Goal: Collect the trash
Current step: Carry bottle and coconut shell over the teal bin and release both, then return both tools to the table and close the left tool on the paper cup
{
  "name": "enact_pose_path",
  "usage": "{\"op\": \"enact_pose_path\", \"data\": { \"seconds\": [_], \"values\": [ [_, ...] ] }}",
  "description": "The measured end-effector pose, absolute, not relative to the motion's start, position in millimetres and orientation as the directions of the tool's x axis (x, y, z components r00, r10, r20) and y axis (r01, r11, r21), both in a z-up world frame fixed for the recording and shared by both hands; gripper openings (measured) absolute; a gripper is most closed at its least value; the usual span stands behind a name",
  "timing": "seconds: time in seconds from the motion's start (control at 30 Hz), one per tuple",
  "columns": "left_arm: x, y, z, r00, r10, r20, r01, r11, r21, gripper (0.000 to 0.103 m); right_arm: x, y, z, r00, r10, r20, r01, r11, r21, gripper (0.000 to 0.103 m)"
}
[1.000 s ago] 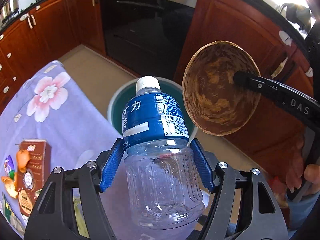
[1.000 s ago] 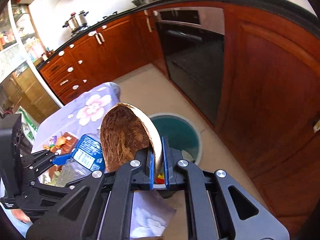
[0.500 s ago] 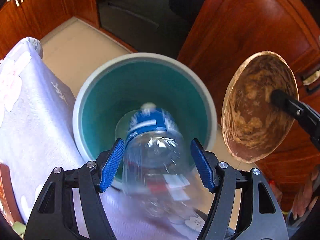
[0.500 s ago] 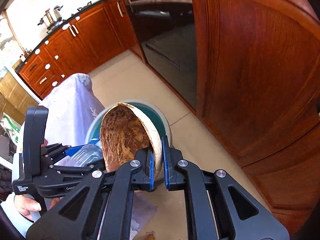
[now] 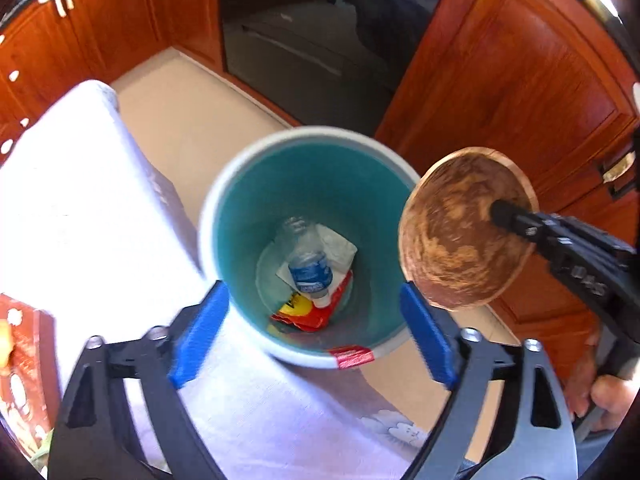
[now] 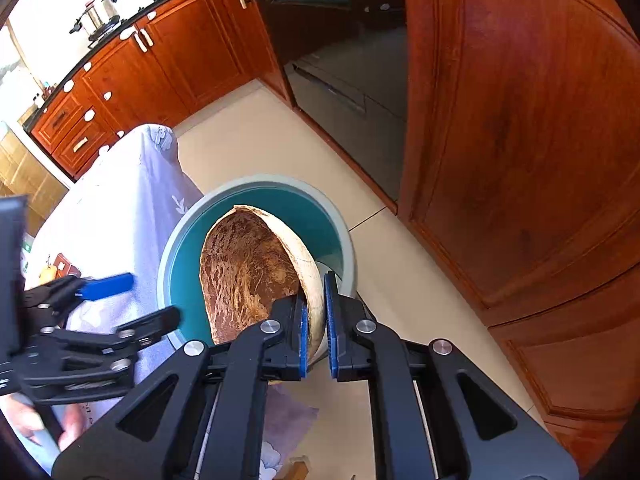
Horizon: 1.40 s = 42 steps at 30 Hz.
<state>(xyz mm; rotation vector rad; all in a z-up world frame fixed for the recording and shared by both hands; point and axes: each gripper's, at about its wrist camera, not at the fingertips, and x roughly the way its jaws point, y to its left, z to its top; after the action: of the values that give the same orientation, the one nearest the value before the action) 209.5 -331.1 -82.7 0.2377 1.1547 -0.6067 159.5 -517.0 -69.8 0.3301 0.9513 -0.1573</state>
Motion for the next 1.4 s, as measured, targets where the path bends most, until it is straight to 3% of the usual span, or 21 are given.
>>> {"op": "enact_pose_path", "data": {
  "seconds": [0.6, 0.73, 0.83, 0.97, 1.07, 1.4],
  "values": [
    [183.5, -263.7, -33.2, 0.370, -0.370, -0.852, 0.510, 0.847, -0.147, 0.099, 204.3, -479.7, -129.1, 0.407, -0.052, -0.912, 0.247, 0.967, 0.055, 0.010],
    [181.4, -248.6, -27.9, 0.382, -0.384, -0.841, 0.498, 0.852, -0.163, 0.099, 204.3, -472.4, -133.6, 0.394, -0.045, -0.918, 0.247, 0.967, 0.058, 0.022],
    [183.0, -238.7, -27.3, 0.385, -0.391, -0.836, 0.482, 0.858, -0.179, 0.099, 201.1, -467.4, -125.8, 0.411, -0.049, -0.910, 0.249, 0.967, 0.060, 0.053],
    [181.3, -228.3, -26.3, 0.376, -0.406, -0.833, 0.471, 0.858, -0.206, 0.099, 193.8, -460.0, -109.3, 0.436, -0.038, -0.899, 0.249, 0.965, 0.080, 0.079],
    [175.5, -216.0, -21.6, 0.381, -0.414, -0.827, 0.470, 0.857, -0.212, 0.099, 185.4, -452.1, -94.5, 0.442, -0.010, -0.897, 0.254, 0.960, 0.115, 0.086],
    [144.6, -151.2, 1.6, 0.453, -0.391, -0.801, 0.425, 0.885, -0.191, 0.099, 145.4, -386.4, -25.6, 0.538, 0.061, -0.841, 0.141, 0.977, 0.161, 0.092]
  ]
}}
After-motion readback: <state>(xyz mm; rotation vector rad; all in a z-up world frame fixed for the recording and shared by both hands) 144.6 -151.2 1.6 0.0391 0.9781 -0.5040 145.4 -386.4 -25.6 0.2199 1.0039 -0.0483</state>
